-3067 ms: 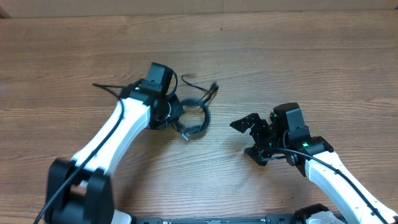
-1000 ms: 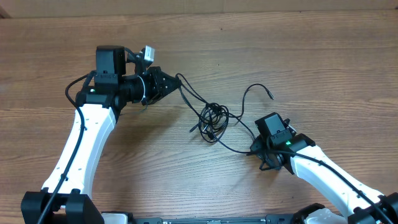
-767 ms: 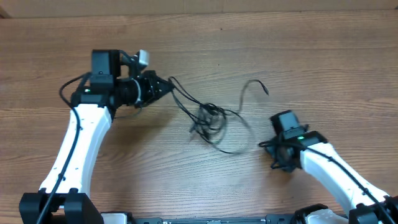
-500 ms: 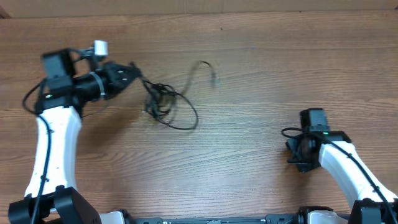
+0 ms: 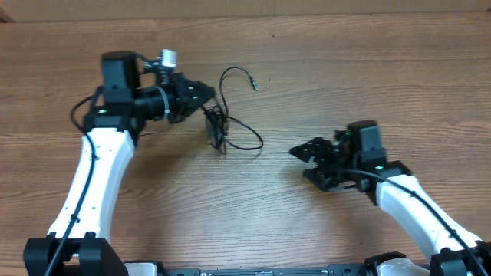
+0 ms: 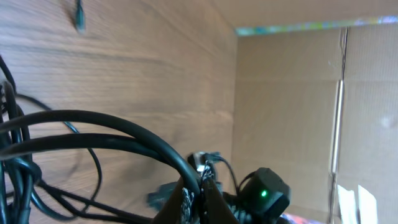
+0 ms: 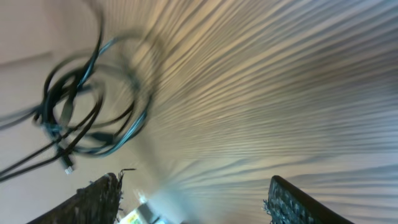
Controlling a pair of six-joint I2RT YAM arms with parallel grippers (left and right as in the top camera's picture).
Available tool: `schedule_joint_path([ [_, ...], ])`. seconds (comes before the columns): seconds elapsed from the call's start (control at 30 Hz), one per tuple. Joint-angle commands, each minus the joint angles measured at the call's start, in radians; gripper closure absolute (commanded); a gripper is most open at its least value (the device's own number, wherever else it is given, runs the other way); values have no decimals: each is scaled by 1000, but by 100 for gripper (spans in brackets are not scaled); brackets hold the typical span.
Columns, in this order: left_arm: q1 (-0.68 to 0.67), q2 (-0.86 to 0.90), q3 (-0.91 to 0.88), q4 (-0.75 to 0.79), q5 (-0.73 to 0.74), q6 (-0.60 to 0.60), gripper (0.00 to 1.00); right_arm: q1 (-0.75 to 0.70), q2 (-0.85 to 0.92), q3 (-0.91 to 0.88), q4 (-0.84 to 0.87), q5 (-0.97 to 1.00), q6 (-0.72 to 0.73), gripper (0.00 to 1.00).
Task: Untangle cables
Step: 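Hold the cables with both grippers and stretch them apart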
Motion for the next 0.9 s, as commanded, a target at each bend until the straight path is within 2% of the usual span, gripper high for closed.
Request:
schedule_joint_path([
  [0.0,-65,-18,21,37,-9,-142,96,96,0,11,78,90,308,25],
  [0.03,-87,-18,21,56,-9,-151,96,137,1,11,117,155,400,25],
  [0.13,-126,-18,21,71,-6,-210,96,211,1,11,187,287,503,26],
  [0.23,-148,-18,21,98,0,-253,96,244,3,11,188,331,584,33],
  [0.33,-156,-18,21,175,29,-312,96,261,19,11,191,343,604,51],
  [0.4,-156,-18,21,280,60,-395,96,261,46,11,186,338,594,67],
  [0.47,-156,-18,21,341,61,-436,96,261,66,11,178,322,587,78],
  [0.53,-156,-18,21,449,30,-484,96,261,81,11,156,304,531,92],
  [0.57,-154,-18,21,528,-6,-511,96,261,83,11,125,308,453,96],
  [0.67,-154,-18,21,637,-111,-515,96,252,83,11,27,335,290,96],
  [0.77,-154,-18,21,632,-168,-512,96,216,83,11,-109,422,249,96],
  [0.83,-159,-18,21,627,-163,-508,96,191,83,11,-125,405,185,96],
  [0.87,-165,-18,21,615,-164,-504,96,187,83,11,-106,371,156,88],
])
